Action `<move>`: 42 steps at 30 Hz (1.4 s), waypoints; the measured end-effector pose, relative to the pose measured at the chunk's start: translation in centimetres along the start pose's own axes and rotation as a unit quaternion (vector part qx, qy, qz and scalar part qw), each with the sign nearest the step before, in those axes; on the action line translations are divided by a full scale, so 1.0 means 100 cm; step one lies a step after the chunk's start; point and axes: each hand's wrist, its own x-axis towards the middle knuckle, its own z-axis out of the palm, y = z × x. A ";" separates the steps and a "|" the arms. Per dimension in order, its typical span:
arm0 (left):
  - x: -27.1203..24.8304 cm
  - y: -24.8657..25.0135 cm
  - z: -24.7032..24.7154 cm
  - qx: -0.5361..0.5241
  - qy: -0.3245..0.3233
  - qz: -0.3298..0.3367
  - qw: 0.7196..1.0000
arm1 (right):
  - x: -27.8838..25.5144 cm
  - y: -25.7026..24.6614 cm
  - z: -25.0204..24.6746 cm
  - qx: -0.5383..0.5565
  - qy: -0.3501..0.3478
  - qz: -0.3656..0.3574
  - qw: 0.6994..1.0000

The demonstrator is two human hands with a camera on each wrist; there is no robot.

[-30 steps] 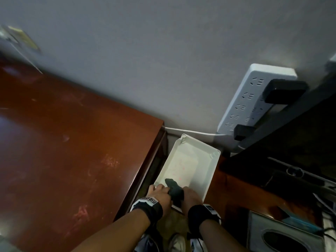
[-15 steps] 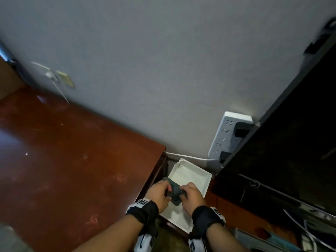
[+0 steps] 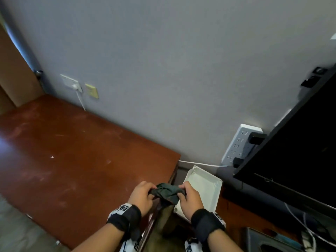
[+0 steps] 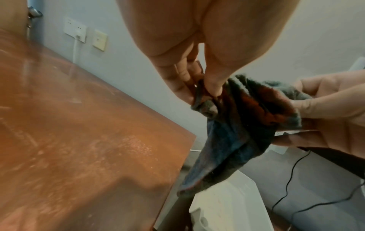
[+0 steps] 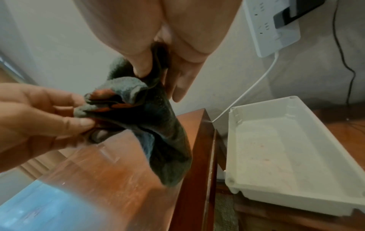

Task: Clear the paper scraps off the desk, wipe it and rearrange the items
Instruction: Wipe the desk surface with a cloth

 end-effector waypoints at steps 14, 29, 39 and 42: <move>-0.060 -0.033 -0.035 -0.385 -0.094 -0.093 0.913 | -0.103 -0.074 0.090 0.018 0.007 0.001 1.000; -0.162 -0.133 -0.100 -0.284 -0.096 -0.027 0.954 | -0.168 -0.126 0.178 0.099 0.003 0.067 0.993; -0.120 -0.210 -0.160 -0.101 -0.186 0.022 0.977 | -0.134 -0.155 0.227 0.103 0.078 0.151 0.980; -0.089 -0.239 -0.183 -0.044 -0.203 0.026 0.978 | -0.109 -0.171 0.249 0.092 0.104 0.170 0.976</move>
